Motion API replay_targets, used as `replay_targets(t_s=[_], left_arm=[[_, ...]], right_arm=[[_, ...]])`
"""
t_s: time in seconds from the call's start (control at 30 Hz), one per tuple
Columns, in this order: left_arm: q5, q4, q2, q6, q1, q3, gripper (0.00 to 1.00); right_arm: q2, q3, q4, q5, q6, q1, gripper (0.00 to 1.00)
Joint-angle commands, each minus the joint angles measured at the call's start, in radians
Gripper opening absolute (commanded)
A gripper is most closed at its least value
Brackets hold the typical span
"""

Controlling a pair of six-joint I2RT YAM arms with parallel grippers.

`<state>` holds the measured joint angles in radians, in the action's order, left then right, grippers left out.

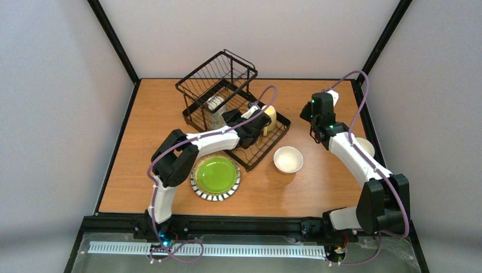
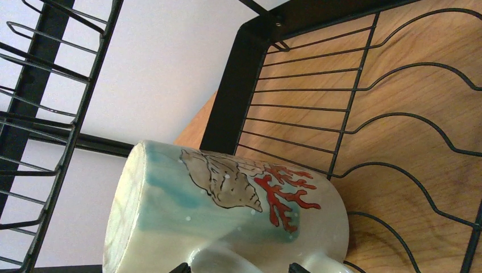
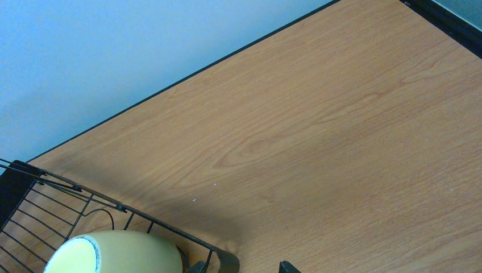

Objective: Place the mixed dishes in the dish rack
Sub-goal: Move the cup from the dish rack.

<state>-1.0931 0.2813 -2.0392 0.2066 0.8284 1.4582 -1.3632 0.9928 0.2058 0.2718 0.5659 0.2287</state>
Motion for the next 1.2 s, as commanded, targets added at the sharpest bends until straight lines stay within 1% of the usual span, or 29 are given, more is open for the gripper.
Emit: replay_targets(t_s=[0.0, 0.4, 1.17], left_arm=[[-0.018, -0.021, -0.021, 0.028, -0.014, 0.022, 0.97], [-0.005, -0.047, -0.036, 0.059, -0.050, 0.033, 0.98], [0.010, -0.053, -0.072, 0.050, -0.127, 0.079, 0.98]], right_arm=[[-0.006, -0.005, -0.011, -0.002, 0.004, -0.009, 0.73], [-0.001, -0.013, -0.012, -0.005, 0.005, -0.008, 0.73], [-0.010, -0.020, -0.023, -0.001, 0.000, -0.008, 0.73]])
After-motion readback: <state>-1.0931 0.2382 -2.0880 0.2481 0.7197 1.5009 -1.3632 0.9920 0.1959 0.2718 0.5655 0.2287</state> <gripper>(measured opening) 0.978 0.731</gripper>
